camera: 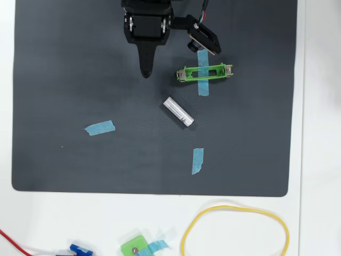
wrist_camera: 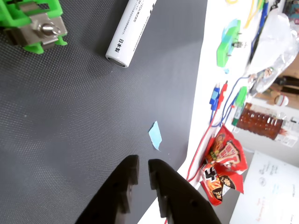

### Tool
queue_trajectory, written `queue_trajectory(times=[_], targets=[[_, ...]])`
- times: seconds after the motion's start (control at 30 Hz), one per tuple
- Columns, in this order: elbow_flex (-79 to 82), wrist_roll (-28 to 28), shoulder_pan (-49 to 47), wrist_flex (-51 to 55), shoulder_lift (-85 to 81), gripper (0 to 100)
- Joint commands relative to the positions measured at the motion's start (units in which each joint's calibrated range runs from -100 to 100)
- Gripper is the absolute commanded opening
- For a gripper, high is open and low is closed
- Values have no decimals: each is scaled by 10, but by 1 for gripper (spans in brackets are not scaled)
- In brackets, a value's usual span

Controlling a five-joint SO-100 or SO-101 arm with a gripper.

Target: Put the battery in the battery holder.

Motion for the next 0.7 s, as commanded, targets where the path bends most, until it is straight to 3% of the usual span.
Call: queue_trajectory(times=[0.0,0.67], targets=[[3,-3,-3,0,-5,0],[3,-3,1,0,-5,0]])
